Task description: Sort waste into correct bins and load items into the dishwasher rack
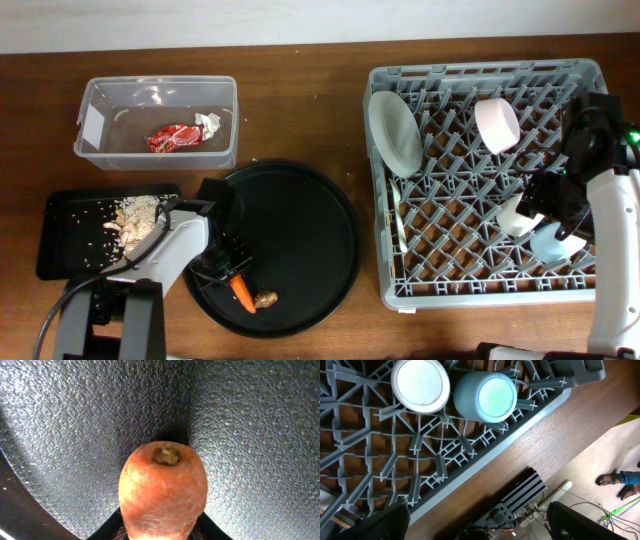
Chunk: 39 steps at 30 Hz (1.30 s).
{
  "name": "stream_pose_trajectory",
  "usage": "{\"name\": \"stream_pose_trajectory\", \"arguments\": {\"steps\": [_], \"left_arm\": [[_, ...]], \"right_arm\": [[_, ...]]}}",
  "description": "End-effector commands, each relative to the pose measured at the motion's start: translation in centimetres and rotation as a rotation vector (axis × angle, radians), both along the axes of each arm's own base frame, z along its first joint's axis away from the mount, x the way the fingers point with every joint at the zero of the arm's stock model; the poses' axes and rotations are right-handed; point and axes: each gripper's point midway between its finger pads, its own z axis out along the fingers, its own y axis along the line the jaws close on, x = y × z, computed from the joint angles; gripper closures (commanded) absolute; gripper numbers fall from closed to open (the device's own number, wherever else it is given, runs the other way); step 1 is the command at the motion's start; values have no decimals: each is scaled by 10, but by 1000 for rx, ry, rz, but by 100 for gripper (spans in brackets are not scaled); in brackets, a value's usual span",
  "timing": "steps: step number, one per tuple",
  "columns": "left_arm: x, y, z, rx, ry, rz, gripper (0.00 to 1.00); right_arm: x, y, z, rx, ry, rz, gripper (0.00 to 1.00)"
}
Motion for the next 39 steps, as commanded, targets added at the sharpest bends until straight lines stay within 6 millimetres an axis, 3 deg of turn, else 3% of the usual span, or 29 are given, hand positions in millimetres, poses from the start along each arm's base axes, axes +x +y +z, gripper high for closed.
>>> {"name": "stream_pose_trajectory", "arguments": {"steps": [1, 4, 7, 9, 12, 18, 26, 29, 30, 31, 35, 37, 39], "left_arm": [[11, 16, 3, 70, -14, 14, 68], [36, 37, 26, 76, -76, 55, 68], [65, 70, 62, 76, -201, 118, 68], [84, 116, 89, 130, -314, 242, 68], [89, 179, 99, 192, -408, 428, 69], [86, 235, 99, 322, -448, 543, 72], [73, 233, 56, 309, -284, 533, 69], [72, 232, 50, 304, -262, 530, 50], [72, 232, 50, 303, -263, 530, 35], [72, 231, 50, 299, -262, 530, 27], [73, 211, 67, 200, -276, 527, 23], [89, 183, 91, 77, -375, 436, 22], [96, 151, 103, 4, -413, 322, 21]], "right_arm": [[0, -1, 0, -2, -2, -9, 9], [0, -1, 0, -2, -1, -9, 10], [0, -1, 0, -2, -2, -10, 9], [0, -1, 0, -2, -2, -10, 9], [0, -1, 0, -2, -2, -10, 9], [0, -1, 0, -2, -2, -10, 9], [0, -1, 0, -2, -2, -9, 10], [0, -1, 0, -2, -2, -9, 9], [0, -1, 0, -2, -2, -10, 9], [0, -1, 0, -2, -2, -9, 9], [0, -1, 0, -2, -2, -9, 9], [0, -1, 0, -2, -2, -9, 10], [0, -1, 0, -2, -2, -9, 9]]}}
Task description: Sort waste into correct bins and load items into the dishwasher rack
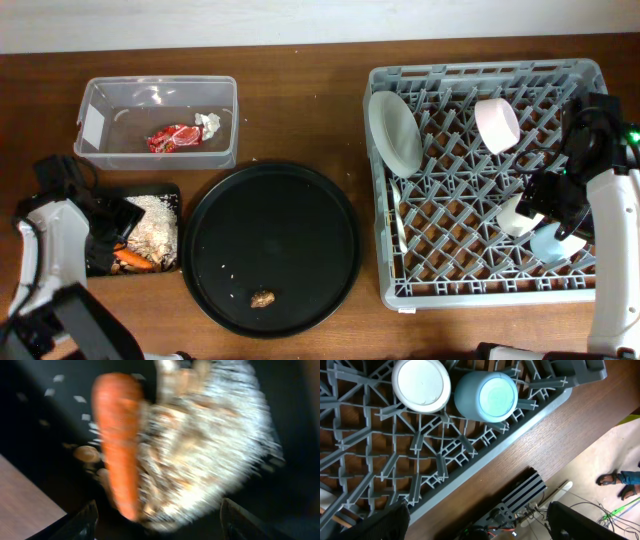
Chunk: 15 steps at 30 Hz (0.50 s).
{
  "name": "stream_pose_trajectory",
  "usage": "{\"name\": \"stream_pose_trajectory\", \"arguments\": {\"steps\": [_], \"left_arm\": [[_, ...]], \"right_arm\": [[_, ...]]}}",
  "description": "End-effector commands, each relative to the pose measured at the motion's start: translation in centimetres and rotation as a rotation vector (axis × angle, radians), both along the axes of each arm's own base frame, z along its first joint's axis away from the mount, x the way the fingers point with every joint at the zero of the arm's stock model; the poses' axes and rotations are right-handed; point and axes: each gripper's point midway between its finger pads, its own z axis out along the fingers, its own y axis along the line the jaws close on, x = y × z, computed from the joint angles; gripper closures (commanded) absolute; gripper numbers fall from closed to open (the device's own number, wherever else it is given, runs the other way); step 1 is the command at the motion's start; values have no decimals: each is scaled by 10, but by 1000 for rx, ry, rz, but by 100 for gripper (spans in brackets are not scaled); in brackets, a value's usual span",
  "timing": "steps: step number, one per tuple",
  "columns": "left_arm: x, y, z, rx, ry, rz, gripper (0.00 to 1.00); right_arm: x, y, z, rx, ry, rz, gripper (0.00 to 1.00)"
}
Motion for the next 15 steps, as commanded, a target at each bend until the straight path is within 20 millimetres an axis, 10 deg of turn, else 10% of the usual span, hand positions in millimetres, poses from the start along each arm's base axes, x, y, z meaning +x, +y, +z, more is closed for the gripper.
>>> {"name": "stream_pose_trajectory", "arguments": {"steps": [1, 7, 15], "left_arm": [[25, -71, 38, -112, -135, -273, 21], [-36, -216, 5, -201, 110, -784, 8], [-128, -256, -46, -216, 337, -924, 8]], "right_arm": [[0, -2, 1, -6, -2, -10, 10], [0, -2, 1, -6, -2, -10, 9], [0, -2, 1, -5, -2, -10, 9]]}}
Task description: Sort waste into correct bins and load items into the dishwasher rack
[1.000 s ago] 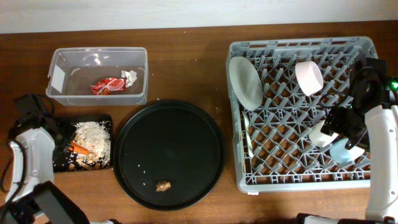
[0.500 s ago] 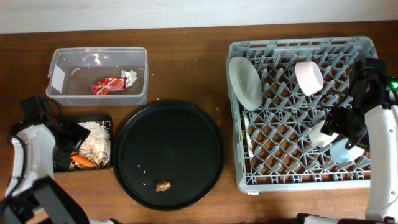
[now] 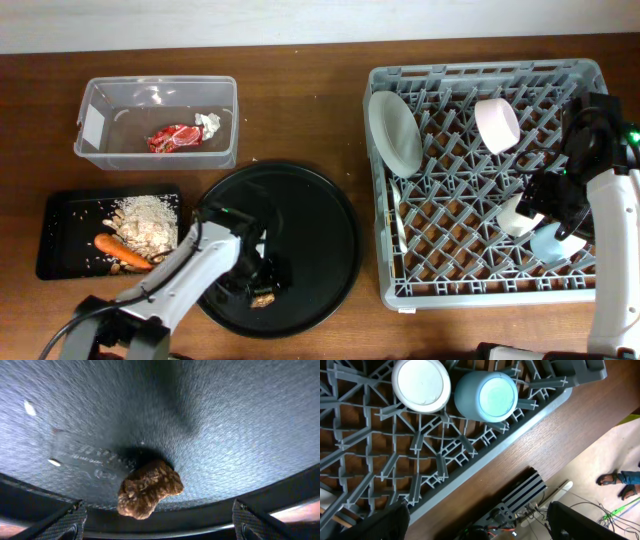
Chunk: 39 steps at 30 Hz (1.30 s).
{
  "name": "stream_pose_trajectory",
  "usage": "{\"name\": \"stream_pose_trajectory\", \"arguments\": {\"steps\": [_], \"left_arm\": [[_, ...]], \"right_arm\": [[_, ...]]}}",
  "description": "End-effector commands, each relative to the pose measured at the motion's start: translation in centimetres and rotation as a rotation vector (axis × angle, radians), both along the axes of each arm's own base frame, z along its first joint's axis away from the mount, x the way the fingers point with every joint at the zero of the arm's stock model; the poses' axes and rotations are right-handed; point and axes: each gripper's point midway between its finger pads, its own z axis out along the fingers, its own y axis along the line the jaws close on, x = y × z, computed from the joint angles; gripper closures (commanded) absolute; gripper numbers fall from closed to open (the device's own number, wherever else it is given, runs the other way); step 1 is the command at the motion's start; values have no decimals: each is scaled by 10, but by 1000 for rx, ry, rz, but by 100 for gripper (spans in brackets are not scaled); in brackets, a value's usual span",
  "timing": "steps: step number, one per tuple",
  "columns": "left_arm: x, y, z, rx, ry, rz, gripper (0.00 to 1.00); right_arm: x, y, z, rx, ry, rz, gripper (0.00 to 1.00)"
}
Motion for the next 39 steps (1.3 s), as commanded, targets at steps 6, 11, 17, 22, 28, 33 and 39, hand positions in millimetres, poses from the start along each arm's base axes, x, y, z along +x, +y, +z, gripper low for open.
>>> {"name": "stream_pose_trajectory", "arguments": {"steps": [6, 11, 17, 22, 28, 33, 39], "left_arm": [[-11, 2, -33, 12, -38, 21, 20], [-9, 2, -34, 14, -49, 20, 50], [-5, 1, -31, 11, -59, 20, 85], [21, 9, -8, 98, -129, 9, 91], [87, 73, 42, 142, -286, 301, 92], [116, 180, 50, 205, -398, 667, 93], [114, 277, 61, 319, -524, 944, 89]], "right_arm": [[0, -2, 1, -5, -2, -10, 9], [0, -1, 0, -2, -2, -9, 9], [0, -1, 0, -2, -2, -10, 10], [0, -1, 0, -2, -2, -10, 9], [0, -1, 0, -2, -1, -10, 9], [0, -1, 0, -2, -2, -10, 9], [0, -1, 0, -2, -2, -10, 9]]}}
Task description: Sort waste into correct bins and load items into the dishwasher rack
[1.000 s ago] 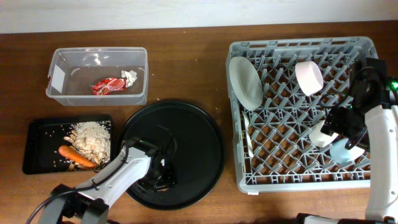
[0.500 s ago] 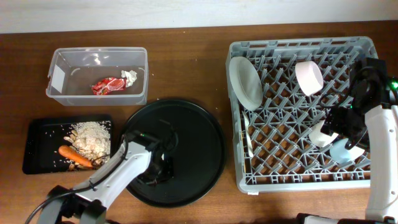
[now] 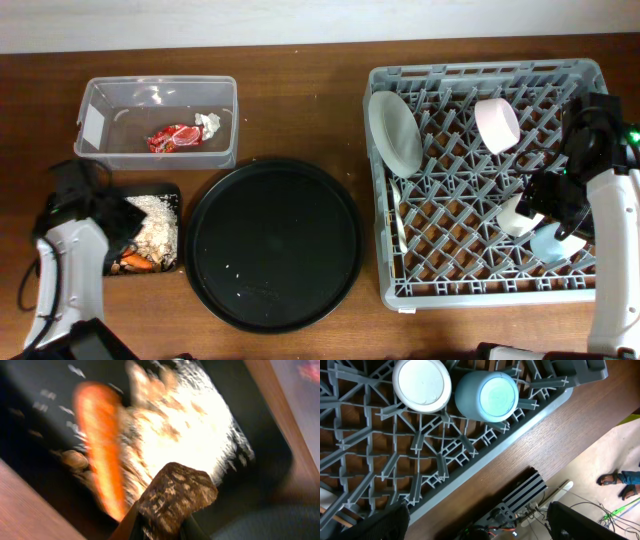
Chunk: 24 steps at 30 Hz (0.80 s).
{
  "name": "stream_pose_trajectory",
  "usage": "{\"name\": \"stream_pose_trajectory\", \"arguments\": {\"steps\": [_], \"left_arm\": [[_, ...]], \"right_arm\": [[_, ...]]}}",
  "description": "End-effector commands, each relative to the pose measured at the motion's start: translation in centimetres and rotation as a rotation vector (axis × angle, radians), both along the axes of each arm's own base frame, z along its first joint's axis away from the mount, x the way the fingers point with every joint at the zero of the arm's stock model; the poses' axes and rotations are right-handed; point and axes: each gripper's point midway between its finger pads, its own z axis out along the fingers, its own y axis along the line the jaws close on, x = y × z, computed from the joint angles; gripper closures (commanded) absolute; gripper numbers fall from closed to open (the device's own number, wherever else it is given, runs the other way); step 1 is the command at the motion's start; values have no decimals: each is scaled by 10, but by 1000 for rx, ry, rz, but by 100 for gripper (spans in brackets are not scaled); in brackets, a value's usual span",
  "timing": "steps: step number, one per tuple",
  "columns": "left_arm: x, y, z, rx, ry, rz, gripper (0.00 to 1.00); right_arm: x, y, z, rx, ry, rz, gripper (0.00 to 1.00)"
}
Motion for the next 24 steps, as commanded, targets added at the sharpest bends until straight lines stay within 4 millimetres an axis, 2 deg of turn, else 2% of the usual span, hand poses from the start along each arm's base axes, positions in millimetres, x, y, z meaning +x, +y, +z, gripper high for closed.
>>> {"name": "stream_pose_trajectory", "arguments": {"steps": [1, 3, 4, 6, 7, 11, 13, 15, 16, 17, 18, 19, 21, 22, 24], "left_arm": [[-3, 34, 12, 62, -47, 78, 86], [-5, 49, 15, 77, -71, 121, 75], [-6, 53, 15, 78, -73, 134, 65], [-8, 55, 15, 78, -73, 140, 48], [-8, 55, 15, 78, -73, 139, 44], [-8, 50, 14, 57, -69, 130, 43], [-1, 37, 13, 5, -91, 95, 43], [13, 13, 14, -44, -121, -19, 40], [21, -4, 15, -62, -128, -92, 38], [28, -26, 15, -77, -126, -170, 37], [33, -57, 14, -84, -107, -288, 34], [34, -73, 13, -84, -93, -355, 32], [31, -123, 10, -64, -43, -634, 21], [17, -161, 8, -70, 8, -874, 19], [-4, -186, 14, -117, 82, -989, 13]], "right_arm": [[0, -1, 1, -4, -1, -9, 9], [0, -1, 1, -4, -1, -9, 9], [0, -1, 1, -4, -1, -9, 9], [0, -1, 1, -4, -1, -9, 9], [0, -1, 1, -4, -1, -9, 9], [0, -1, 1, -4, -2, -9, 9], [0, -1, 1, -4, -2, -9, 9], [2, 2, -1, 18, -13, -7, 5], [6, 7, -2, 49, -26, 7, 1], [15, 20, -4, 126, -55, 68, 1], [23, 33, -6, 204, -92, 113, 0], [31, 45, -6, 272, -124, 161, 0], [44, 70, -2, 408, -192, 293, 1], [51, 80, 1, 453, -228, 347, 1], [58, 89, 2, 454, -246, 413, 1]]}}
